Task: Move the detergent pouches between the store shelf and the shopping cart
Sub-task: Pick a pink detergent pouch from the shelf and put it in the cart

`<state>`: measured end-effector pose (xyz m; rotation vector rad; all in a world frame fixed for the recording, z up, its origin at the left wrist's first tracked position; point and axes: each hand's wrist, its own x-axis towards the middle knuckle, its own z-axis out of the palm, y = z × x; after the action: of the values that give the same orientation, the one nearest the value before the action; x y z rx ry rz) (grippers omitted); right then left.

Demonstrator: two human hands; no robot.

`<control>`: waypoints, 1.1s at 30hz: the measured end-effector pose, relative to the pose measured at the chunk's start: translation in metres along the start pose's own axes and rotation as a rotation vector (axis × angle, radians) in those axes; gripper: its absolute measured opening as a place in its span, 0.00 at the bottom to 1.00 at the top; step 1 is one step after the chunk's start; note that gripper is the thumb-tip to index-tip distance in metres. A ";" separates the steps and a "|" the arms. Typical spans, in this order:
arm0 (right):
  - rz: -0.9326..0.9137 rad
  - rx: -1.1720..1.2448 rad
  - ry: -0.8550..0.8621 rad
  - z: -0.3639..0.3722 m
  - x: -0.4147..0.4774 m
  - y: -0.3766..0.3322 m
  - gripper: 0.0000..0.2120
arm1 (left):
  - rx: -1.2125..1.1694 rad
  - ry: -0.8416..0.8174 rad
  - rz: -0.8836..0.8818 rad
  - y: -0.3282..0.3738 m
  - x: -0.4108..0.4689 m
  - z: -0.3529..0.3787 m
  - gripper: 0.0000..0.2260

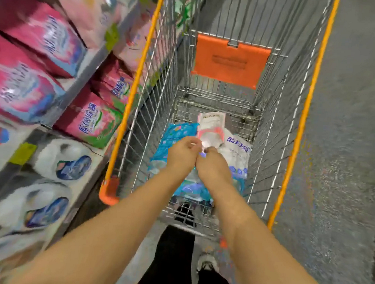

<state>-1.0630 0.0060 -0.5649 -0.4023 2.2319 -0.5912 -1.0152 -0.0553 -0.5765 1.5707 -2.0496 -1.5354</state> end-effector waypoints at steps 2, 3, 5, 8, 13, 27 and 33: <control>-0.105 -0.014 0.021 -0.005 -0.033 -0.003 0.16 | -0.052 0.103 0.034 0.004 -0.032 -0.013 0.08; -0.164 -0.016 0.032 -0.008 -0.054 -0.006 0.15 | -0.092 0.154 0.048 0.005 -0.052 -0.023 0.07; -0.244 -0.019 0.046 -0.015 -0.080 -0.015 0.14 | -0.172 0.212 0.070 0.012 -0.076 -0.038 0.07; -0.452 -0.023 0.080 -0.021 -0.134 -0.048 0.12 | -0.241 0.351 0.169 0.027 -0.121 -0.086 0.07; -0.879 0.074 0.109 -0.004 -0.233 -0.129 0.10 | -0.365 0.601 0.393 0.047 -0.203 -0.207 0.06; -1.585 0.250 -0.130 0.169 -0.546 -0.347 0.08 | -0.053 1.180 0.586 -0.038 -0.457 -0.575 0.08; -1.850 0.217 -0.247 0.210 -0.645 -0.415 0.07 | 0.248 1.375 0.503 -0.050 -0.523 -0.673 0.08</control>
<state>-0.4460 -0.1083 -0.0766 -2.2357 0.9451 -1.4665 -0.3287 -0.0626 -0.0688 1.3235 -1.5144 0.1038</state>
